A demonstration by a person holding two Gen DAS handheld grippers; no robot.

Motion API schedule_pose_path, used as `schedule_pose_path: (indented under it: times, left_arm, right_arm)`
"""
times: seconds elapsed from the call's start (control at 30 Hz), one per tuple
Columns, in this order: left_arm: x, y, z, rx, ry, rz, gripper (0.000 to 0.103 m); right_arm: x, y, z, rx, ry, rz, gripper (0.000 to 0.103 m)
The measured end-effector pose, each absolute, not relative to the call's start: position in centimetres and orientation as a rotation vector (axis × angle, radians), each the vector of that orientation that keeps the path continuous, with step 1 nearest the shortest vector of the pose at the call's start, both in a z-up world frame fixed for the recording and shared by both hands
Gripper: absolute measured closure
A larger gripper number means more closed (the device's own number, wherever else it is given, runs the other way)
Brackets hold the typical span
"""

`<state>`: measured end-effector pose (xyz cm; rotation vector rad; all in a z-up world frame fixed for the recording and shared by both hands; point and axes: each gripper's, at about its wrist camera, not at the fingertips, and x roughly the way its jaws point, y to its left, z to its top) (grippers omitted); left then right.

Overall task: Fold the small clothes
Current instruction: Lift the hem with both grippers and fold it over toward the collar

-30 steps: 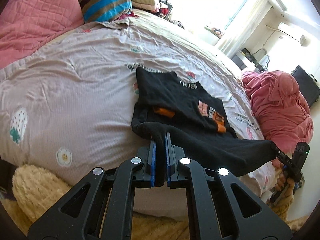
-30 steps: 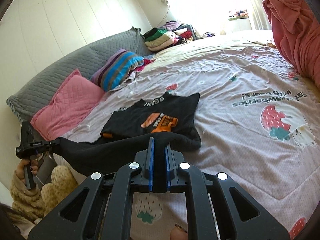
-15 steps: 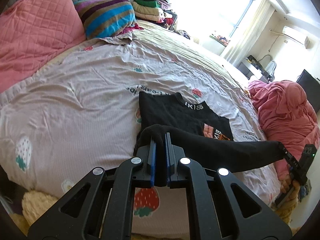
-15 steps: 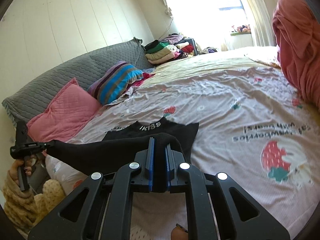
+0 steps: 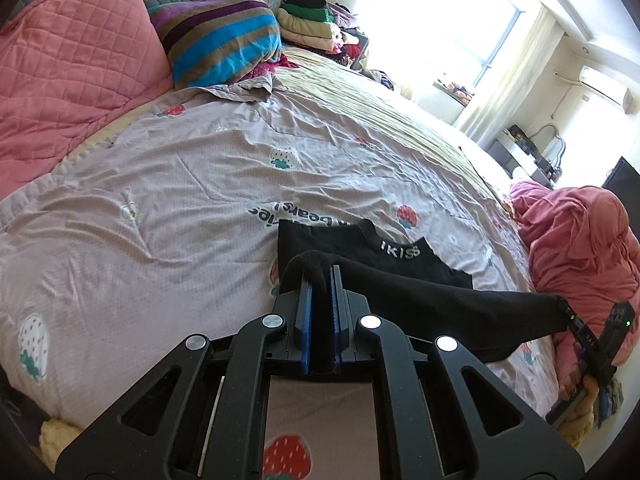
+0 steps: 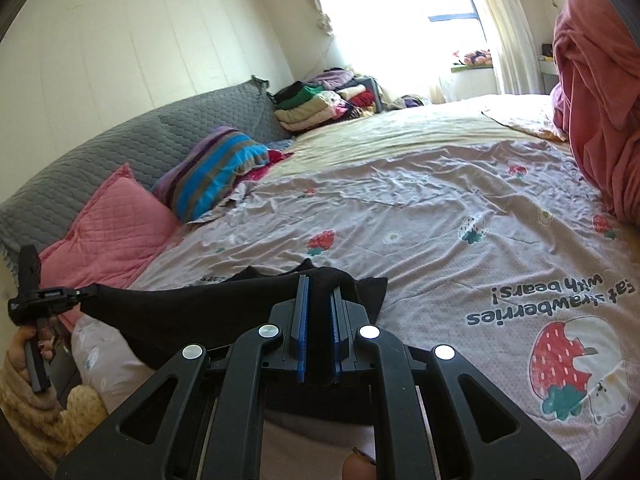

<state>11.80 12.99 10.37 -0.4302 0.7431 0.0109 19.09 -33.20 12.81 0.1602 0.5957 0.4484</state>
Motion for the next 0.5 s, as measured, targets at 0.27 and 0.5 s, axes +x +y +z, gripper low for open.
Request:
schedule_pose_path:
  times: [0.27, 0.5]
  left_arm:
    - [14.5, 13.1, 9.1, -0.408, 0.763, 0.049, 0.101]
    - [16.1, 13.4, 7.8, -0.378, 0.774, 0.075, 0.101]
  right_arm:
    - [22.4, -32.4, 11.0, 0.156, 0.634, 0.419, 0.095]
    - [24.1, -32.0, 10.0, 0.145, 0.656, 0.400, 0.095]
